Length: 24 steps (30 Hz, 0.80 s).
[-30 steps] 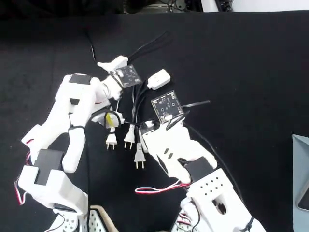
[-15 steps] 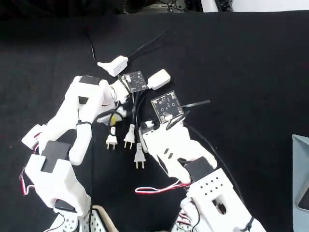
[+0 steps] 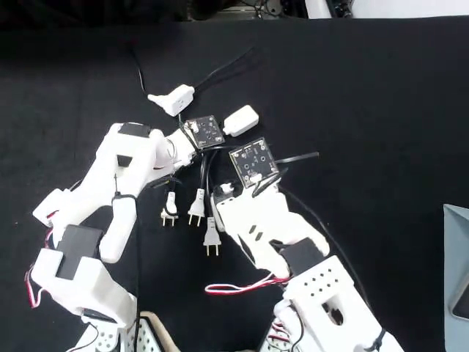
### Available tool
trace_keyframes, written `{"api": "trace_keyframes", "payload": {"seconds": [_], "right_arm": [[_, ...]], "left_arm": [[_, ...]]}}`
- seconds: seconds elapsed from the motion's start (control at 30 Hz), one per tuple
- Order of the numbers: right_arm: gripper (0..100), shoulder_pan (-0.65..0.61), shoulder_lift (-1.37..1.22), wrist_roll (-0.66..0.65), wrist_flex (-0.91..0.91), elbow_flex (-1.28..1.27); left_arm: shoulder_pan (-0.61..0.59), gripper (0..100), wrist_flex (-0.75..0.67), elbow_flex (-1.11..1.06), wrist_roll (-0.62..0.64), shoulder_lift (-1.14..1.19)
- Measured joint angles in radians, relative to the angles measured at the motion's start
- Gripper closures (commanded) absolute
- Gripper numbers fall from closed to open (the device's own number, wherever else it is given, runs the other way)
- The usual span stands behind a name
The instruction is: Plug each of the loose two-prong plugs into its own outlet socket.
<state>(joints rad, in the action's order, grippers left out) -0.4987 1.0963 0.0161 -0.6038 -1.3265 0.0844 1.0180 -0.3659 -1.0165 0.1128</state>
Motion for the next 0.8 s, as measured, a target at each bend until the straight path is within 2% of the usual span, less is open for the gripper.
{"api": "trace_keyframes", "payload": {"seconds": [0.1,0.23,0.3,0.43,0.6,0.8], "right_arm": [[98.5,0.000,0.000,0.000,0.000,0.000],[98.5,0.000,0.000,0.000,0.000,0.000],[98.5,0.000,0.000,0.000,0.000,0.000],[98.5,0.000,0.000,0.000,0.000,0.000],[98.5,0.000,0.000,0.000,0.000,0.000],[98.5,0.000,0.000,0.000,0.000,0.000]], "left_arm": [[-0.015,93,0.002,-0.002,0.049,0.000],[-0.037,71,0.002,0.026,0.158,0.000],[-0.046,66,0.003,0.051,0.219,0.000],[-0.048,67,-0.003,0.075,0.316,0.000],[-0.046,67,-0.071,0.083,0.281,0.009],[-0.046,67,-0.140,0.166,0.261,0.150]]}}
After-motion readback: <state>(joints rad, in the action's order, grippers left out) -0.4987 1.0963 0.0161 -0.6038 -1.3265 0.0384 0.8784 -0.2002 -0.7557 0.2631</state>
